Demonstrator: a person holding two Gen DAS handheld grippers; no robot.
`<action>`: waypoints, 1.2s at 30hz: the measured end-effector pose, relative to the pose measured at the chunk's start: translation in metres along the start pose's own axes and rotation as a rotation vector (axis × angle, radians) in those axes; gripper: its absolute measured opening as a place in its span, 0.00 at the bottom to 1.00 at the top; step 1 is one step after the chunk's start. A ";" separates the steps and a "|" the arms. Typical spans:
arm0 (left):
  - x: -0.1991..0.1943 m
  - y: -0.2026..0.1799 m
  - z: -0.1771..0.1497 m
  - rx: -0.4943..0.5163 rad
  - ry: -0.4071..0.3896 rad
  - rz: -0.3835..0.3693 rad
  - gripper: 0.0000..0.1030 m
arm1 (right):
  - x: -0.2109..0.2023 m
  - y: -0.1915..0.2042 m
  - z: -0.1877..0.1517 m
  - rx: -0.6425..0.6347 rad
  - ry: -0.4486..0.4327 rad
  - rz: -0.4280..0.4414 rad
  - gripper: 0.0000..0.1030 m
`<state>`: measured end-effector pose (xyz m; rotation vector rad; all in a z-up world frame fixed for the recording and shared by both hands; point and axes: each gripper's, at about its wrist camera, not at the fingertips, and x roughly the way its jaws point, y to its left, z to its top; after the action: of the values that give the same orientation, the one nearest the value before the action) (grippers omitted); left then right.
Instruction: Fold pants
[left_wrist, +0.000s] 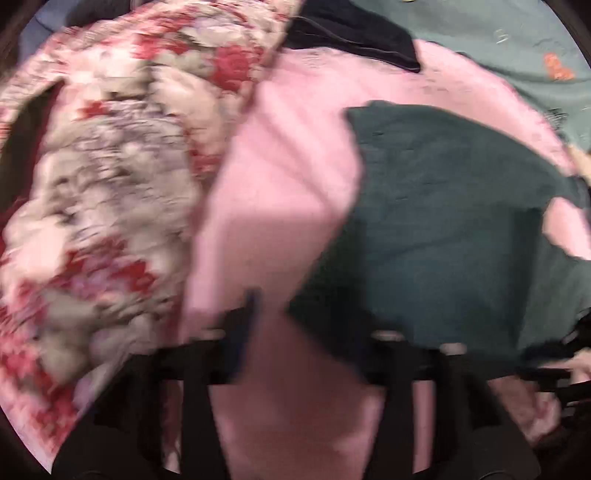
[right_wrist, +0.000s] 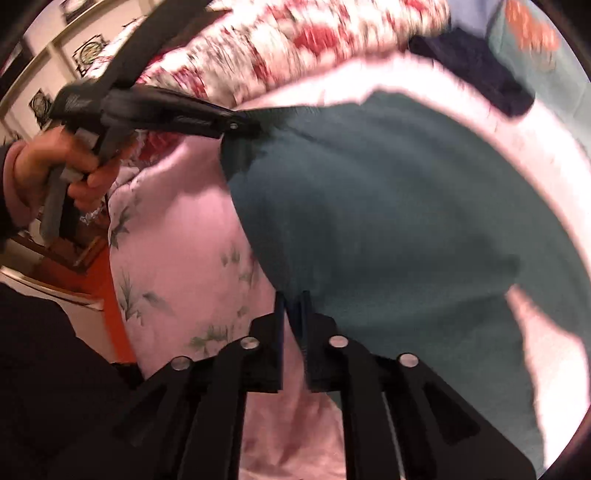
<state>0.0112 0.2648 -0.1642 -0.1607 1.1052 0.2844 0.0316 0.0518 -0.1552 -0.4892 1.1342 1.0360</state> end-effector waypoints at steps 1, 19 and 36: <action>-0.011 0.004 -0.001 -0.035 -0.039 0.036 0.75 | -0.015 -0.012 -0.006 0.031 -0.042 -0.019 0.35; -0.067 -0.124 0.046 0.004 -0.144 -0.047 0.81 | -0.192 -0.299 -0.337 1.108 -0.059 -0.700 0.56; -0.061 -0.145 0.067 0.060 -0.109 0.061 0.84 | -0.188 -0.298 -0.380 1.092 0.004 -0.596 0.12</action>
<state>0.0869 0.1356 -0.0819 -0.0577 1.0108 0.3110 0.0894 -0.4627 -0.1824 0.0720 1.2635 -0.1639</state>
